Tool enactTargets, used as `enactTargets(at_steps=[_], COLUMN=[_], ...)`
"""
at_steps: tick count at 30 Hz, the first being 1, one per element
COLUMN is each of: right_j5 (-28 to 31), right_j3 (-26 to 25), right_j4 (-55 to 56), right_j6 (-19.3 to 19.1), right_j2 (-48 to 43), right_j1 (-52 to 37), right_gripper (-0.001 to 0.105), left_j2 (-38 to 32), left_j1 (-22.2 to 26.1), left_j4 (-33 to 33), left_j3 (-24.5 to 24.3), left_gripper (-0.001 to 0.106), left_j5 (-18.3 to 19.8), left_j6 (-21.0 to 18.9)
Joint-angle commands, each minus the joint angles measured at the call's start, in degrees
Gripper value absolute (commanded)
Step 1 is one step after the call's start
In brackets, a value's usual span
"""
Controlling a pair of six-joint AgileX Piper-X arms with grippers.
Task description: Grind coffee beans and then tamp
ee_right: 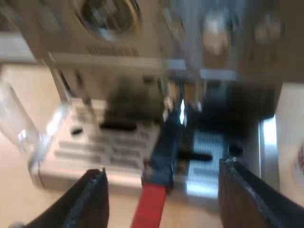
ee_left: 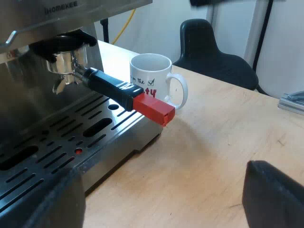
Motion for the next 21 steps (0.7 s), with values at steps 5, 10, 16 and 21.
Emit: enactTargets(at_steps=[5,10,16,21], right_j5=[-8.21,-8.79,-10.52,-14.06], right_j3=[-0.78,-2.87,-5.26,-5.23], right_j4=[2.02,5.01,7.53,8.03], right_j6=[2.99,4.54,5.69,8.86], right_j2=[3.55,7.13,11.47,13.05], right_j1=[-2.88,-2.92,-2.92,-5.78], right_gripper=[0.054,0.054,0.054,0.054], left_j2=[-0.34,-0.34,-0.34,-0.34], left_j1=[-0.36,-0.36,-0.36,-0.36], left_j4=[0.25,0.86,2.72,2.71], left_j3=[-0.61,-0.61,-0.61,-0.61], left_gripper=[0.069,0.069,0.069,0.069], left_j5=[0.8,0.8,0.8,0.8], left_j6=[-0.59,-0.59,-0.59,-0.59])
